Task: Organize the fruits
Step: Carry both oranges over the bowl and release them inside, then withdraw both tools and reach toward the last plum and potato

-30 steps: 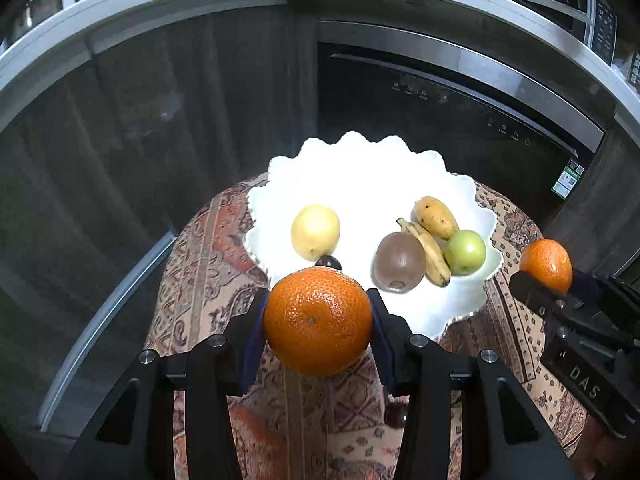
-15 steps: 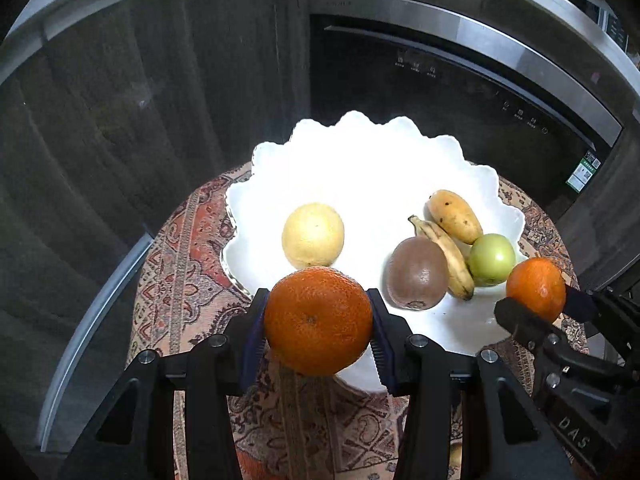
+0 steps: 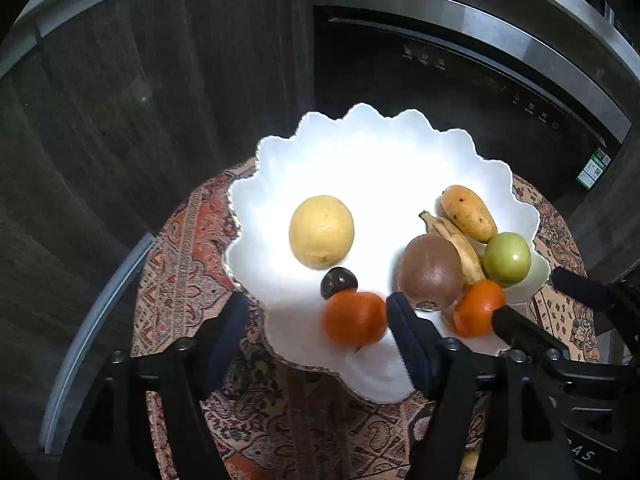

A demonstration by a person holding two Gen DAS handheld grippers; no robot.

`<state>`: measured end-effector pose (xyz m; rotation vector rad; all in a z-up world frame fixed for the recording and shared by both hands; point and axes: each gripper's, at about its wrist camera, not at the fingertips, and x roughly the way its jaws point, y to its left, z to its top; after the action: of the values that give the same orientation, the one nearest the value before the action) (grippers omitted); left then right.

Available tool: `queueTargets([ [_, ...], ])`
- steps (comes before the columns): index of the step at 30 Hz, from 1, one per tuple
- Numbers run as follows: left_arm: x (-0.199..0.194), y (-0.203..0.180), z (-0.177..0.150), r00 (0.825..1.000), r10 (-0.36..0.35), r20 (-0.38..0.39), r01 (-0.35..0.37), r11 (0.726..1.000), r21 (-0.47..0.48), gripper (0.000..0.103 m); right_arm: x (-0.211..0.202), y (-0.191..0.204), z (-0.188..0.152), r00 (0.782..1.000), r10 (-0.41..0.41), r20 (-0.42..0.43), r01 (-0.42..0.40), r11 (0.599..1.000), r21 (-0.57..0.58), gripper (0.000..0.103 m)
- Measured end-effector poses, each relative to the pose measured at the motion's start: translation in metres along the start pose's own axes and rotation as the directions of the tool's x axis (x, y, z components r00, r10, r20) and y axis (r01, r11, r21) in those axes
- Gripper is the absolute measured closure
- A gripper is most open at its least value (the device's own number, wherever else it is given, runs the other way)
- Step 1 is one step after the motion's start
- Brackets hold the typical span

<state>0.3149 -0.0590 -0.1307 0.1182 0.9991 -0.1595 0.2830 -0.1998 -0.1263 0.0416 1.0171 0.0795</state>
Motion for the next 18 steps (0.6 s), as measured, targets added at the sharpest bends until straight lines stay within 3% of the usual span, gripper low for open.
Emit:
queueTargets([
  [2, -0.005, 0.002, 0.000, 1.000, 0.017, 0.013, -0.017, 1.000, -0.008, 0.017, -0.004, -0.001, 0.002, 0.999, -0.031, 0.013, 0.030, 1.000, 0.003, 0.023],
  [5, -0.012, 0.003, -0.001, 0.999, 0.039, 0.027, -0.038, 0.999, -0.009, 0.009, -0.010, -0.004, 0.003, 0.998, -0.058, 0.023, 0.058, 0.998, 0.010, 0.021],
  [18, -0.054, -0.002, -0.012, 0.997, 0.042, 0.065, -0.041, 0.999, -0.009, 0.007, -0.050, -0.007, -0.002, 0.994, -0.085, 0.073, 0.083, 0.996, 0.030, 0.021],
])
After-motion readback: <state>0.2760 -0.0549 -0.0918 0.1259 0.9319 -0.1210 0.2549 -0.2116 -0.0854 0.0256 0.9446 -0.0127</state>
